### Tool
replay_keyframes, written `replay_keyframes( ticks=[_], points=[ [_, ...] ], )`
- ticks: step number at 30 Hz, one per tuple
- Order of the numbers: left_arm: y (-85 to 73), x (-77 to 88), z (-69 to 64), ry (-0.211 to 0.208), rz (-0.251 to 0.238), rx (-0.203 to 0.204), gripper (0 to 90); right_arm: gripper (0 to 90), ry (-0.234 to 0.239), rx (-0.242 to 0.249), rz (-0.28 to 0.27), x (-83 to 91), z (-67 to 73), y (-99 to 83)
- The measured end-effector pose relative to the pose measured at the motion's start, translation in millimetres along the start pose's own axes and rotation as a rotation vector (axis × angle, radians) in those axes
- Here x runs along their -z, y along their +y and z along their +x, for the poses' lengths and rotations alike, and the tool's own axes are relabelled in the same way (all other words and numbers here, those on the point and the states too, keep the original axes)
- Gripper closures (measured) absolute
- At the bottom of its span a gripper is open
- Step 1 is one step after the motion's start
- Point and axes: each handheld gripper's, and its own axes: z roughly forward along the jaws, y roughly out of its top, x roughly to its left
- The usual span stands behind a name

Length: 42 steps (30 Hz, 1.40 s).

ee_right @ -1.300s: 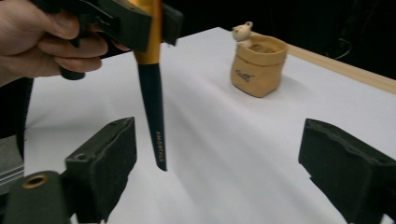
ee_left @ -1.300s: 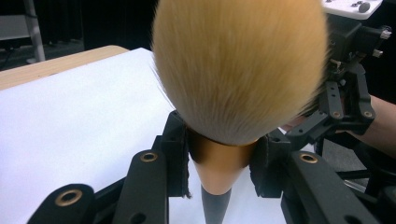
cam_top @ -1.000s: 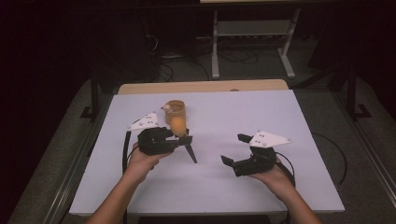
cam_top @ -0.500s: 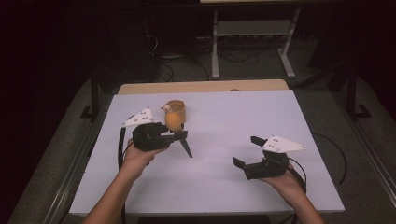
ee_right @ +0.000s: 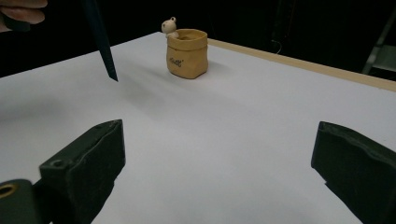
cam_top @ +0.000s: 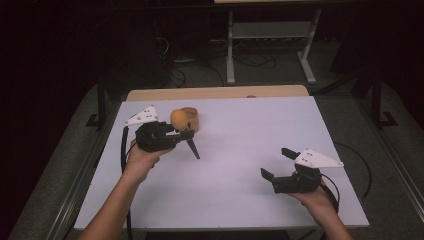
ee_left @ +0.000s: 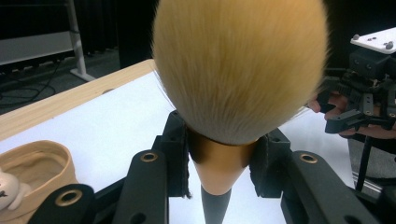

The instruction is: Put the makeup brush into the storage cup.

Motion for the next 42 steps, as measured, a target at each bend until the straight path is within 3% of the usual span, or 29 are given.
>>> replay_keyframes(
  ticks=[10,22,42],
  points=[
    [6.0,1.7,11.6,0.037,0.002,0.001,63.0,2.2,-0.015,-0.003,-0.014,2.4,0.0,2.2],
    [14.9,-6.6,24.3,0.074,-0.001,0.006,63.0,2.1,-0.064,-0.029,-0.027,21.6,-6.5,-9.7],
    [36.8,-17.1,47.2,0.122,-0.004,0.005,62.9,2.2,-0.066,-0.038,-0.024,22.6,-13.4,-14.2]
  ],
)
